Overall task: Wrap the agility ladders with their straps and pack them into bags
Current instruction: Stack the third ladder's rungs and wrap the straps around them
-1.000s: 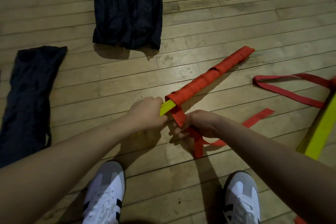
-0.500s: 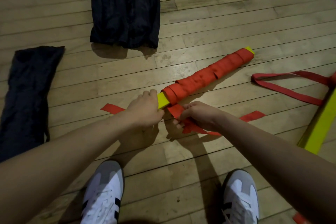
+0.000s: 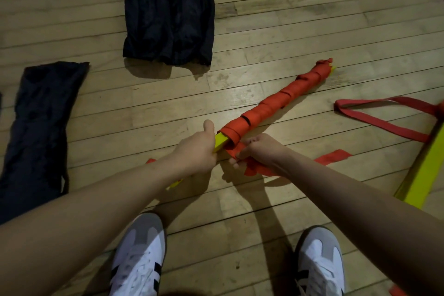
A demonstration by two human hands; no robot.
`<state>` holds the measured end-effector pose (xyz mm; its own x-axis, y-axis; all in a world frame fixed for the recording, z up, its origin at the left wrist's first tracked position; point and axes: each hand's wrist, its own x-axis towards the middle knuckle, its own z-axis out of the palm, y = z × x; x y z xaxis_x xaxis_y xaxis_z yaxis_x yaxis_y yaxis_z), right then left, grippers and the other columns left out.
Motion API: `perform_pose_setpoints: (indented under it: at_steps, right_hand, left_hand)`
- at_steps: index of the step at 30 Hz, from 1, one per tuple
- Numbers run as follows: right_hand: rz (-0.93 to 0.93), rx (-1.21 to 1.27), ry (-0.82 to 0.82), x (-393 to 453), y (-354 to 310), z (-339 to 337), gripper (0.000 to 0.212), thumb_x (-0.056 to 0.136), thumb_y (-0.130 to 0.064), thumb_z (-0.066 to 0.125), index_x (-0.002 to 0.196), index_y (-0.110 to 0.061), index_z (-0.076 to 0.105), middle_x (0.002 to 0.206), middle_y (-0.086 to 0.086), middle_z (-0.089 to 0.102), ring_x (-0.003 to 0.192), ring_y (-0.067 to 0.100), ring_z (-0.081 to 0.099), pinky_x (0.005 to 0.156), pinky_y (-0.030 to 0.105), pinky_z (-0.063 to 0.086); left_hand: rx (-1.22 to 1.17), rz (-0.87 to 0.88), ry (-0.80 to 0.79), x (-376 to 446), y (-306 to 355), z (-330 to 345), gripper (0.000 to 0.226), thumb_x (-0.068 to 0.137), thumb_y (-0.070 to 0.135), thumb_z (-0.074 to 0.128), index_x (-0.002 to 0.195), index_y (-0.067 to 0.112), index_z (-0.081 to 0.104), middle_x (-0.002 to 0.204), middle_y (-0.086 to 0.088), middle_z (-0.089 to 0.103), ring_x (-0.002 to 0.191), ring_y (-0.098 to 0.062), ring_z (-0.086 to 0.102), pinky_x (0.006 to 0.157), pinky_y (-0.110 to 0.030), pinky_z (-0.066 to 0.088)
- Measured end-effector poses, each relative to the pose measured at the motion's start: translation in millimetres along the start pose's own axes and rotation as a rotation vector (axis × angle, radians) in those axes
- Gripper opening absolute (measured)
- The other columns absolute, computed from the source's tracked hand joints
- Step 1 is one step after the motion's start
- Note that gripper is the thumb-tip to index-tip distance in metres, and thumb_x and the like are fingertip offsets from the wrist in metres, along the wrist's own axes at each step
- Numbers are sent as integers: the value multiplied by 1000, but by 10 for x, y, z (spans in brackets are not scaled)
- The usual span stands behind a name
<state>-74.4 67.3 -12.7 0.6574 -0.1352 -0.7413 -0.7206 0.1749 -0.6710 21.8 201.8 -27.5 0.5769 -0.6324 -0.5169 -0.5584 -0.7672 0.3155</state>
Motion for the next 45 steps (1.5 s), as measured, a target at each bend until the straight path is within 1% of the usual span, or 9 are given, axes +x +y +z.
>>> perform_pose_setpoints:
  at_steps: [7, 10, 13, 15, 18, 21, 37, 41, 45]
  right_hand:
    - [130, -223, 16, 75, -144, -2, 21, 84, 10, 48, 99, 9, 62, 76, 10, 71, 61, 14, 67, 46, 15, 44]
    - [104, -190, -4, 55, -103, -12, 17, 84, 7, 52, 97, 6, 64, 75, 8, 71, 62, 14, 65, 58, 20, 48]
    - [46, -63, -3, 70, -40, -26, 13, 83, 9, 52, 88, 4, 63, 75, 13, 69, 66, 21, 63, 64, 26, 50]
    - [25, -53, 7, 65, -16, -22, 13, 82, 9, 53, 84, 4, 64, 75, 14, 70, 67, 21, 63, 63, 25, 50]
    - [25, -61, 22, 40, 22, -17, 13, 84, 7, 53, 79, 1, 64, 72, 13, 70, 62, 19, 62, 63, 25, 50]
    - [22, -13, 33, 32, 53, -5, 12, 88, 4, 55, 80, -1, 61, 72, 13, 68, 60, 19, 61, 69, 30, 48]
    - [-121, -38, 130, 17, -76, 96, 17, 91, 2, 55, 78, -5, 64, 68, 8, 66, 54, 7, 60, 53, 15, 48]
    - [-146, 38, 207, 64, -99, 94, 13, 88, 6, 56, 79, 2, 65, 73, 13, 65, 59, 12, 61, 52, 16, 49]
    - [-107, 158, 210, 74, 7, 90, 12, 87, 10, 54, 82, 4, 64, 72, 14, 64, 60, 16, 60, 54, 20, 49]
  left_hand:
    - [31, -16, 162, 24, -127, 9, 42, 90, 15, 52, 122, 10, 25, 89, -11, 53, 70, -29, 55, 54, -35, 38]
    - [6, -20, 96, 47, -171, -66, 54, 92, 29, 51, 134, 12, 21, 111, -16, 49, 93, -36, 57, 73, -43, 48]
    - [-24, -4, -103, 42, -181, -89, 54, 94, 36, 46, 137, 12, 23, 127, -18, 37, 112, -38, 50, 94, -44, 43]
    - [26, 56, -160, 5, -179, -74, 54, 96, 39, 46, 139, 12, 25, 129, -16, 36, 110, -34, 52, 91, -41, 45]
    - [116, 124, -45, -38, -188, -82, 66, 90, 48, 57, 139, 12, 31, 127, -10, 41, 106, -27, 54, 86, -41, 50]
    - [143, 121, 37, -39, -174, -117, 53, 83, 48, 62, 121, 13, 46, 110, -7, 43, 94, -25, 55, 75, -36, 48]
    - [291, 45, 174, 45, -27, -58, 46, 93, 35, 57, 122, 8, 35, 118, -12, 48, 95, -30, 61, 63, -34, 41]
    - [275, 138, 69, 31, -47, -196, 59, 91, 51, 53, 124, 6, 34, 125, -15, 40, 99, -31, 58, 70, -37, 44]
    - [196, 260, 79, -13, -11, -258, 43, 90, 34, 55, 119, 10, 33, 122, -13, 38, 86, -32, 57, 62, -37, 44]
